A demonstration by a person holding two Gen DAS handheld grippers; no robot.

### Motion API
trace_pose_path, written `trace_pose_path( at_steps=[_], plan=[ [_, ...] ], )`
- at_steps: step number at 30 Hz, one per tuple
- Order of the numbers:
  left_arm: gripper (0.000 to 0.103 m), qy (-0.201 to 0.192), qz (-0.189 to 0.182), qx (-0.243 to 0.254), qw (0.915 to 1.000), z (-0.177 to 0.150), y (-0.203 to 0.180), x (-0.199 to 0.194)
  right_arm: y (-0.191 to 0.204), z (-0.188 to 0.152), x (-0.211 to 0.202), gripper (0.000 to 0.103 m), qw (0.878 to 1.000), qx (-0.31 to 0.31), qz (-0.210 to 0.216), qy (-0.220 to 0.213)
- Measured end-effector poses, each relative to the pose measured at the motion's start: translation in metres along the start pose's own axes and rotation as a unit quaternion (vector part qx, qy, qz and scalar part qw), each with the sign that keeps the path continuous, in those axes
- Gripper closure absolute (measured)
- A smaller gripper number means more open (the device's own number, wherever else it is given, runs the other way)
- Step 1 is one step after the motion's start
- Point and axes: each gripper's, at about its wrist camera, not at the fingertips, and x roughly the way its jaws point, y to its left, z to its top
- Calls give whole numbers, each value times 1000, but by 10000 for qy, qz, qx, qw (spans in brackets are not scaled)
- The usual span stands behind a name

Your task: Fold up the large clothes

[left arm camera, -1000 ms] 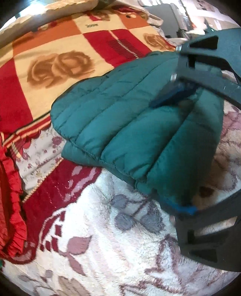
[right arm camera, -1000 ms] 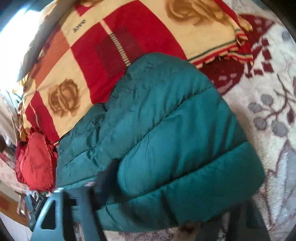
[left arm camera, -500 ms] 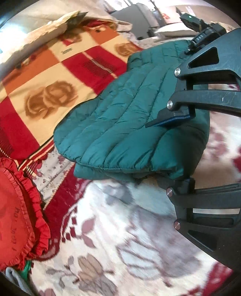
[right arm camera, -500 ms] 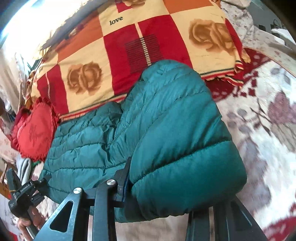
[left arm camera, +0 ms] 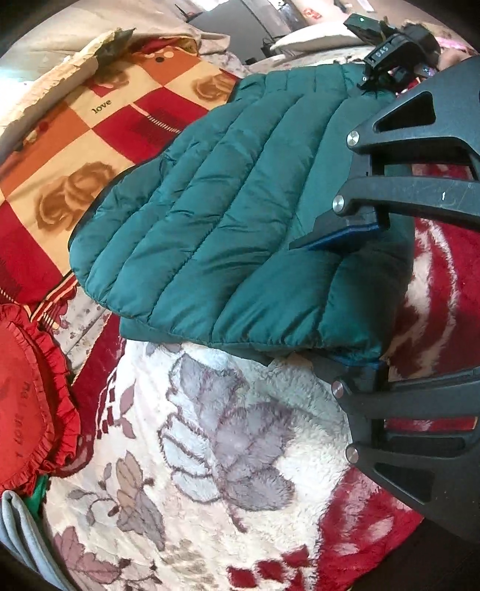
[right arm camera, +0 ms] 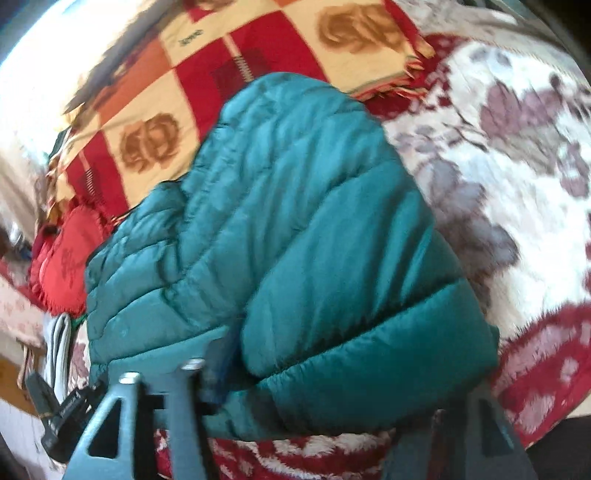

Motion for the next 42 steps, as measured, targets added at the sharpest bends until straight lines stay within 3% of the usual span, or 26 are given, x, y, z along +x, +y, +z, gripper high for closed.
trace_pose_path(
  at_steps=[4, 8, 14, 20, 32, 42],
  plan=[
    [32, -88, 278, -93, 9995, -1, 3, -9, -10, 2, -11, 33, 9999, 134, 24, 74],
    [31, -154, 443, -16, 9989, 0, 3, -23, -12, 2, -32, 33, 9998, -12, -178, -17],
    [31, -582, 762, 509, 9941, -7, -14, -55, -5, -3, -62, 32, 9955, -425, -795, -291],
    [31, -883, 869, 1019, 9870, -22, -37, -74, 9, -9, -83, 31, 9891, -849, -1047, -589],
    [31, -1239, 1068, 1933, 9674, -62, -92, -88, 78, -39, -90, 23, 9730, -1890, -1065, -791],
    [31, -1435, 953, 2069, 9631, -76, -107, -103, 110, -60, -97, 17, 9640, -2257, -1017, -968]
  ],
)
